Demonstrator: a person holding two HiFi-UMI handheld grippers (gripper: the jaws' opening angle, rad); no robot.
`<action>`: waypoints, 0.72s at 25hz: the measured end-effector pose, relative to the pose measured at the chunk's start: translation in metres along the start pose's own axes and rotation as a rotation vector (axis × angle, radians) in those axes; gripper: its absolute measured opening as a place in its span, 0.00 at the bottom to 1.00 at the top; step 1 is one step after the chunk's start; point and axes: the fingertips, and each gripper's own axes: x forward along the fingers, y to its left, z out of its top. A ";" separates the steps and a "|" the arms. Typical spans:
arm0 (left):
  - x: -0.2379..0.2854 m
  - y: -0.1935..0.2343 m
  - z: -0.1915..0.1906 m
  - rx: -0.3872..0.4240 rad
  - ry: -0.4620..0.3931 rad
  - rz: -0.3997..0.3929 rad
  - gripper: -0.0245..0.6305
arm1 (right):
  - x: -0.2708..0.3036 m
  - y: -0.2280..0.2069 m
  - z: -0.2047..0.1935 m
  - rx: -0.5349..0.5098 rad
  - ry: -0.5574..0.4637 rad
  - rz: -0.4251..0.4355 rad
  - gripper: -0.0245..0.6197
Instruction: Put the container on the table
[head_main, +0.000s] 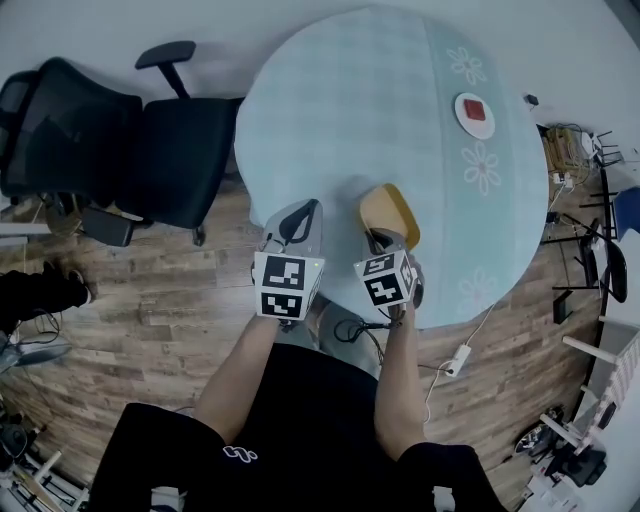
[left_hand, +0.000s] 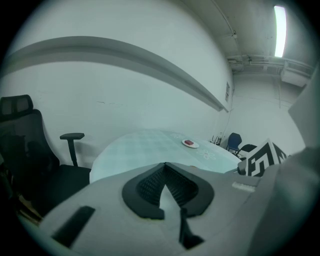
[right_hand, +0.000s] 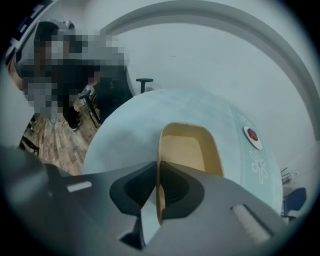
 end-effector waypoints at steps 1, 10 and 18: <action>0.000 0.001 -0.004 -0.001 0.008 0.001 0.04 | 0.003 0.002 -0.003 -0.010 0.015 -0.001 0.09; 0.005 0.004 -0.023 -0.030 0.050 -0.018 0.04 | 0.021 0.017 -0.017 0.030 0.050 0.007 0.13; 0.002 0.004 -0.004 -0.013 0.013 -0.052 0.04 | -0.010 0.000 0.024 0.192 -0.155 -0.005 0.16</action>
